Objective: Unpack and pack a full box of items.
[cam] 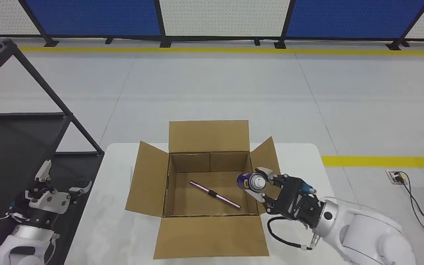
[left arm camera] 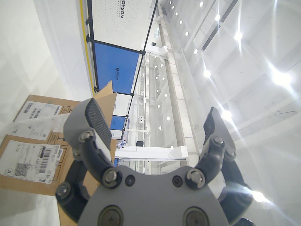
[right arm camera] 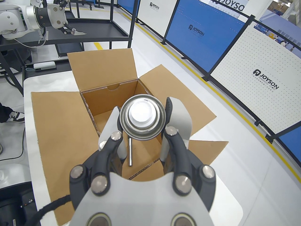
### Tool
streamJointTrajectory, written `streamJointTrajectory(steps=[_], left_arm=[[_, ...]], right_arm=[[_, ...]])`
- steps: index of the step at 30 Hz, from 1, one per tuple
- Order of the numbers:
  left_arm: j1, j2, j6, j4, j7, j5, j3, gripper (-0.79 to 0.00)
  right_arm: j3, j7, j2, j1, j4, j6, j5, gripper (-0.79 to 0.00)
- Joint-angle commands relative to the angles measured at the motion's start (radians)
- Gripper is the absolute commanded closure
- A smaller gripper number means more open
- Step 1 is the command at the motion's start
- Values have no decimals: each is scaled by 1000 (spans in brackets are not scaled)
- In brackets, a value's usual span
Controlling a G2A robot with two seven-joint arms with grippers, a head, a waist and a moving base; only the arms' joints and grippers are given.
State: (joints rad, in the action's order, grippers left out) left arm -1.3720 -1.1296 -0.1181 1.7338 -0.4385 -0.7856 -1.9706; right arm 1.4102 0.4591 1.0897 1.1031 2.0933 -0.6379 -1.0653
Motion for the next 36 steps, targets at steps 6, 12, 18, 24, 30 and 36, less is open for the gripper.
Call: streamJointTrajectory(steps=[6, 12, 18, 24, 30, 36], left_arm=[[0, 0, 0, 0, 0, 0, 0, -785], [0, 0, 0, 0, 0, 0, 0, -785], [0, 0, 0, 0, 0, 0, 0, -785], [0, 0, 0, 0, 0, 0, 0, -785], [0, 0, 0, 0, 0, 0, 0, -785], [0, 0, 0, 0, 0, 0, 0, -785]], right_arm=[[0, 0, 0, 0, 0, 0, 0, 0], [0, 0, 0, 0, 0, 0, 0, 0], [-86, -11, 10, -43, -56, 67, 2, 0], [-243, -11, 36, -169, -175, 135, -39, 0], [-382, 16, 69, -279, -278, 215, -50, 0], [-491, -3, 105, -345, -381, 324, -62, 0]])
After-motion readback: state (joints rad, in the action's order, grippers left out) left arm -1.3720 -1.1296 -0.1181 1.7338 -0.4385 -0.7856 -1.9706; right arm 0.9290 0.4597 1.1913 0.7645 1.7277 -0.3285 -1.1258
